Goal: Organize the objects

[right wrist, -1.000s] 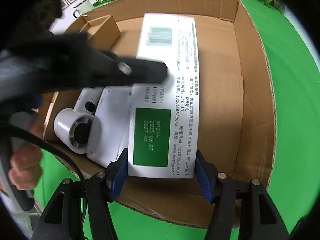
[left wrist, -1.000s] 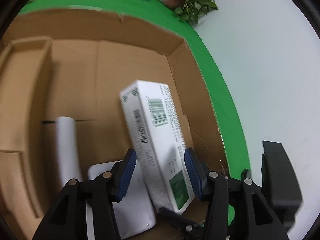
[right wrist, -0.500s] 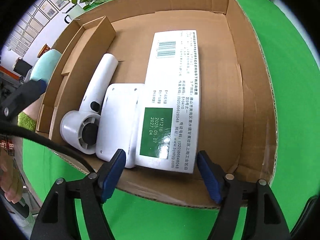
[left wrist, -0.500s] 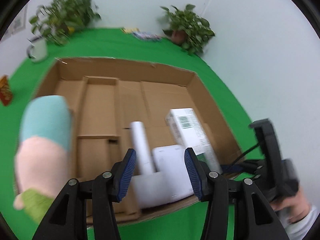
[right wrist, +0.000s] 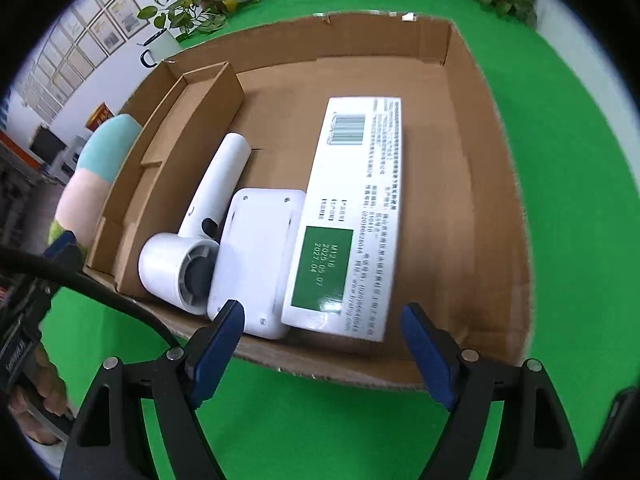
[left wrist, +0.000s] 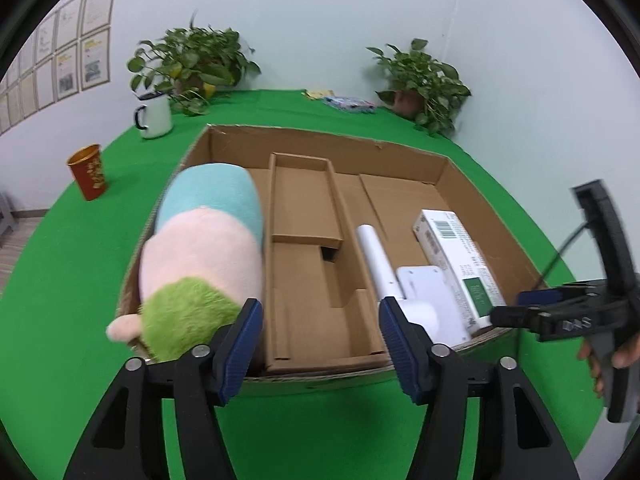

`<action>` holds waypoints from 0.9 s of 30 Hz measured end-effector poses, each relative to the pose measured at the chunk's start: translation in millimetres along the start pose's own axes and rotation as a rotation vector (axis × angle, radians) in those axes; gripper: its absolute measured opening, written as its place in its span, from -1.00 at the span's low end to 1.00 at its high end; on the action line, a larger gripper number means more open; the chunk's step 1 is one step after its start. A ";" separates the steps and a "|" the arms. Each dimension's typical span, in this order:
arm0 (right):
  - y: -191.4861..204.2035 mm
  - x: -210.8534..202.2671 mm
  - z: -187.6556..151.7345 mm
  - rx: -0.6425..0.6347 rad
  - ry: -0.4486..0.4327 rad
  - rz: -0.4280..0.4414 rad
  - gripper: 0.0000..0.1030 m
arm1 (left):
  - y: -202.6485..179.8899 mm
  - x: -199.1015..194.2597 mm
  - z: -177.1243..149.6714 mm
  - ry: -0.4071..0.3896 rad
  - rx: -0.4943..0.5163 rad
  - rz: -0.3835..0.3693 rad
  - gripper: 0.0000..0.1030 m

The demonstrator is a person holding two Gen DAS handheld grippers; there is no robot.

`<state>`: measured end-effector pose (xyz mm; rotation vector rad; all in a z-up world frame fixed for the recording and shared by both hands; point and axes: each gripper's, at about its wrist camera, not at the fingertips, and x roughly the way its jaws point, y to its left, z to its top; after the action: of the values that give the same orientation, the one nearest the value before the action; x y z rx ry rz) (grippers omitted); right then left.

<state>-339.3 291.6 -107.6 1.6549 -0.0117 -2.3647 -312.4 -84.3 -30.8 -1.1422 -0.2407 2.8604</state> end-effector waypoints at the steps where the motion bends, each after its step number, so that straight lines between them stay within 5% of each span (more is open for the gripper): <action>1: 4.1 -10.2 -12.1 -0.014 -0.022 -0.010 0.56 | 0.3 0.4 -2.8 -0.012 0.000 0.006 0.21; 4: 33.3 -29.2 -29.8 -0.060 -0.172 -0.057 0.59 | -3.8 -5.9 -11.1 -0.061 0.018 0.038 0.27; 9: 50.4 -41.1 -82.2 -0.031 -0.533 -0.162 0.64 | -22.6 -12.0 -35.6 -0.171 0.079 0.139 1.00; 14: 47.1 -23.7 -88.8 0.049 -0.676 -0.195 0.64 | -24.0 -5.1 -50.7 -0.218 0.060 0.184 0.99; 27: 64.8 -13.9 -90.2 -0.043 -0.712 -0.240 0.83 | -28.1 13.4 -62.6 -0.242 0.075 0.262 1.00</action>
<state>-238.3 244.3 -116.8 0.7507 0.1103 -2.9791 -279.3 -47.4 -80.0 -0.8715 0.0096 3.2065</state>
